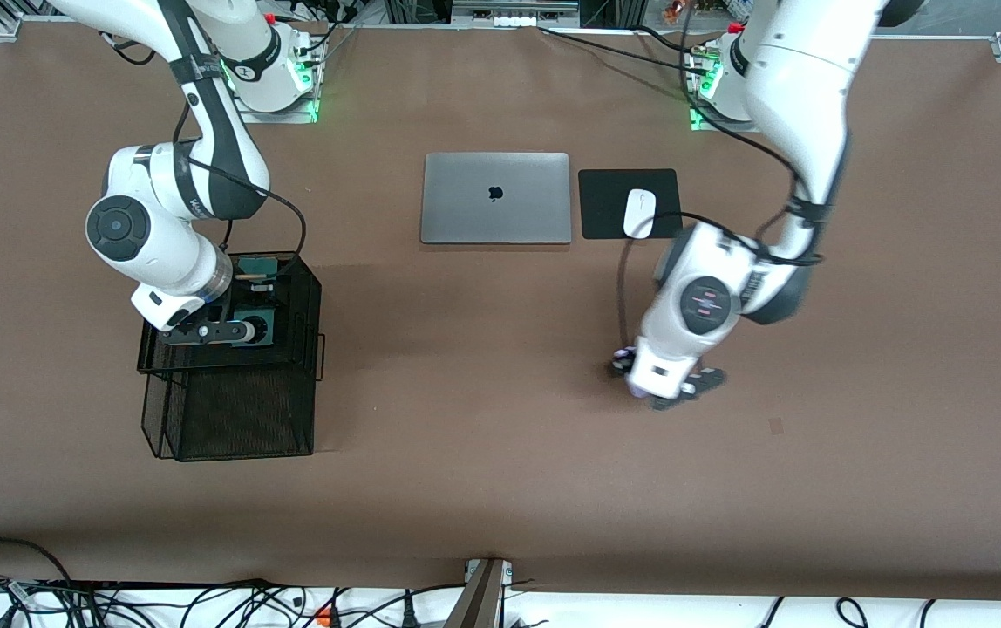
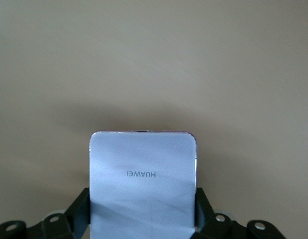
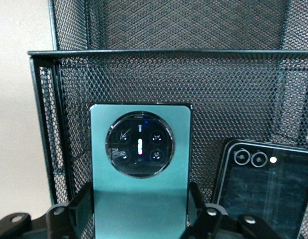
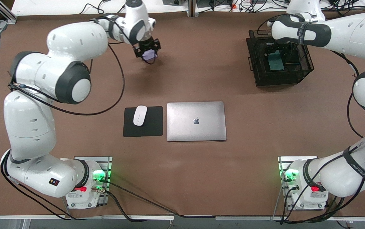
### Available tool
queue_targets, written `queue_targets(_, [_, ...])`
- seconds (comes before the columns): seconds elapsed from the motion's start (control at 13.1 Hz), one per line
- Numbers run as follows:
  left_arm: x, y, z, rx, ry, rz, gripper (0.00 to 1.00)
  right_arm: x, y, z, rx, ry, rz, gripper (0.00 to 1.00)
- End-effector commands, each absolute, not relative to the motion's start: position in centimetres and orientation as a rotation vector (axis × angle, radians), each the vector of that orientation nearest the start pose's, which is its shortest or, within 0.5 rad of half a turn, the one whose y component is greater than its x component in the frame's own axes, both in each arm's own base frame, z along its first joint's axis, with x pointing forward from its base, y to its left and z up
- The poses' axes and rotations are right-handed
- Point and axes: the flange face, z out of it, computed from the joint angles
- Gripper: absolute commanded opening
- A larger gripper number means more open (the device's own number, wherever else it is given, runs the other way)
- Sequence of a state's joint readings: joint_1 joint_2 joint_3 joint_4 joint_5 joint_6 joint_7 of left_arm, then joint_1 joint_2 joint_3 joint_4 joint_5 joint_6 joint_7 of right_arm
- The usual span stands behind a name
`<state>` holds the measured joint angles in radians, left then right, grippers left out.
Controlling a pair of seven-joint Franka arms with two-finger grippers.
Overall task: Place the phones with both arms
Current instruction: 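Set the white Huawei phone down beside the laptop with the left gripper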
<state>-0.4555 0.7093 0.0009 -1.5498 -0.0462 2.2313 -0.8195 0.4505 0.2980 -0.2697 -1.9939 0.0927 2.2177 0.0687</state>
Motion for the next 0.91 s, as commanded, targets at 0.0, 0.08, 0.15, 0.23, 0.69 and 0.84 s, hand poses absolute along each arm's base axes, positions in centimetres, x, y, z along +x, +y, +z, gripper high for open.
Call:
queue_targets(0.0, [61.2, -36.3, 22.8, -3.093, -0.523, 0.057, 0.0, 58.6, 11.6, 33.0, -3.126, -0.087, 0.039, 0.99])
queue_targets(0.08, [60.7, -38.6, 23.1, -3.113, -0.486, 0.035, 0.0, 58.9, 11.7, 33.6, -3.125, -0.09, 0.02, 0.99])
queue_targets(0.15, [60.6, -40.7, 22.8, -3.124, -0.483, 0.015, 0.0, 59.3, 11.8, 34.2, -3.123, -0.092, 0.008, 0.99])
queue_targets(0.23, [60.3, -43.0, 22.5, -3.139, -0.468, -0.002, 0.0, 59.6, 11.9, 34.6, -3.122, -0.094, -0.004, 0.99])
queue_targets(0.69, [56.7, -54.2, 20.5, -3.204, -0.289, -0.12, 0.0, 61.8, 11.9, 39.8, -3.116, -0.097, -0.02, 0.99])
queue_targets(0.84, [54.5, -56.9, 20.1, -3.185, -0.199, -0.18, 0.0, 62.3, 11.2, 40.3, -3.117, -0.085, -0.033, 0.99])
